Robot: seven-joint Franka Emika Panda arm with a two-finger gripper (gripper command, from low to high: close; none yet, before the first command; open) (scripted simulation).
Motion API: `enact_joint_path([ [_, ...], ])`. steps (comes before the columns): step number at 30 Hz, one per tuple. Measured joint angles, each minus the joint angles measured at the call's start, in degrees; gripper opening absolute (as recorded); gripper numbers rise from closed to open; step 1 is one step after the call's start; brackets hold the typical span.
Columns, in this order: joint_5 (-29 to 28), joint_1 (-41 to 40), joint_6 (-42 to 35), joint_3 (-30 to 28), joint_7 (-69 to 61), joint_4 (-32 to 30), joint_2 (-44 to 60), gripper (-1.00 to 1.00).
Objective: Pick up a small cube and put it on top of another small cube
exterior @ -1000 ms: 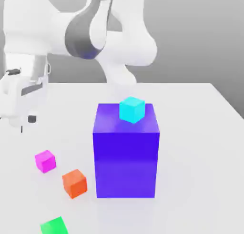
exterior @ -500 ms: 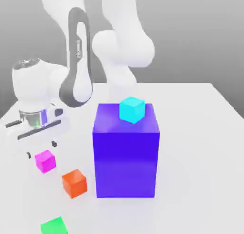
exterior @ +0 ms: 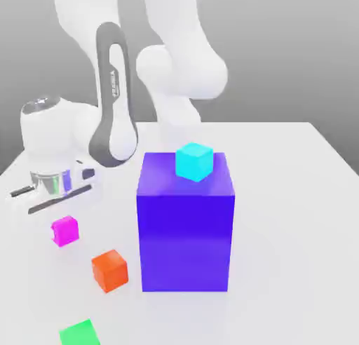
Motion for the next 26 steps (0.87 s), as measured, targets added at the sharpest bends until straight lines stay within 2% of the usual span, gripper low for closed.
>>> enact_joint_path([
  [2,0.6,0.9,-3.1,0.5,0.3,0.4,-2.7,-1.0],
  [4,0.0,3.2,-5.8,1.4,3.3,3.5,-2.2,-1.0],
  [18,-1.7,18.1,-22.5,9.5,26.3,32.1,9.8,-1.0],
  [22,-3.1,19.7,-17.4,9.1,28.6,34.3,17.1,-1.0],
  [23,-3.3,19.9,-16.3,8.9,28.8,34.4,18.4,1.0],
  [26,-3.3,19.9,-16.3,8.9,28.8,34.4,18.4,1.0],
])
